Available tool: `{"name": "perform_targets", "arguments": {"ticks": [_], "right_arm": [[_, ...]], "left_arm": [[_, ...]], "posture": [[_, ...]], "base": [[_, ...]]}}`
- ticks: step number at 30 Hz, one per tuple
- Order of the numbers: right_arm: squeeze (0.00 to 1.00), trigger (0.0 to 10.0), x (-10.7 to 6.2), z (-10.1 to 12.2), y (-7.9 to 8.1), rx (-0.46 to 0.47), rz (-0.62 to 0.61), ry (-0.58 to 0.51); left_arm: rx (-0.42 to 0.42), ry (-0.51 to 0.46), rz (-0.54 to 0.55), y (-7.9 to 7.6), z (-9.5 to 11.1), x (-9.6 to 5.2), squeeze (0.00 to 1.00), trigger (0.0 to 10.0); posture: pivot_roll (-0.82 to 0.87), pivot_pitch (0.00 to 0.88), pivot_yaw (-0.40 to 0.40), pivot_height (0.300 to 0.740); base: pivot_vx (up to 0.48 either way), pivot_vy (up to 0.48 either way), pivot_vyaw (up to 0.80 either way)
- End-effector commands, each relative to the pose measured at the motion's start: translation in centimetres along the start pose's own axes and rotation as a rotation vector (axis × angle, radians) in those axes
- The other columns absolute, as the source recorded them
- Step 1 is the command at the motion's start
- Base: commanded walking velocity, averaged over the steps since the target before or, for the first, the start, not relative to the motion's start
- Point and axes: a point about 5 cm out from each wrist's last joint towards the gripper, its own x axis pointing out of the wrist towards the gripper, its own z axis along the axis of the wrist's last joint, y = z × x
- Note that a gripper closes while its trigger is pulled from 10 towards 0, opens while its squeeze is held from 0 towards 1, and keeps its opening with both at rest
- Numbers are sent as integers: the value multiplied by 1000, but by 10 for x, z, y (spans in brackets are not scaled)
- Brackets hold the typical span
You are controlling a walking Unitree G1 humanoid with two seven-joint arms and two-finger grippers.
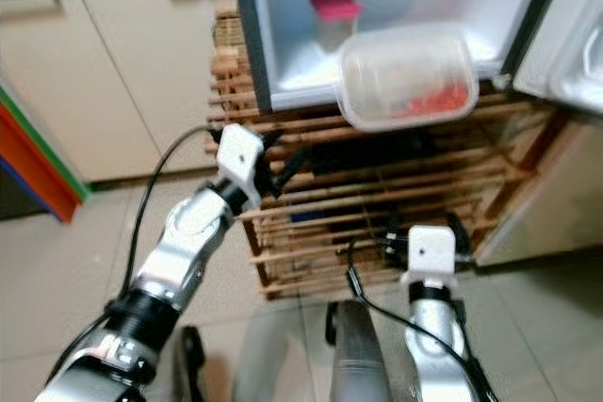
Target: Restocking fridge
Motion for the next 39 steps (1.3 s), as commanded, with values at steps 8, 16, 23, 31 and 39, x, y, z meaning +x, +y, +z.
{"name": "perform_targets", "arguments": {"ticks": [8,16,23,31,39], "right_arm": [[0,10000,8,17,-13,-25,-56,-71],[0,10000,42,69,-29,18,-115,-247],[0,10000,59,90,-16,90,-44,-280],[0,10000,83,106,17,153,71,-296],[0,10000,98,123,31,176,128,-329]], "left_arm": [[-42,-38,10,-3,13,3,0,10000],[-42,-30,42,6,17,-3,0,10000],[-55,-19,49,5,18,-6,0,10000],[-49,-7,73,8,19,-8,0,10000],[-50,10,81,7,17,-13,0,10000]], "posture": [[-214,41,85,536],[-197,80,99,536],[-186,102,93,536],[-155,125,76,536],[-142,131,67,536]], "base": [[0,-340,0],[0,0,0],[0,0,0],[0,0,0],[0,0,0]]}}
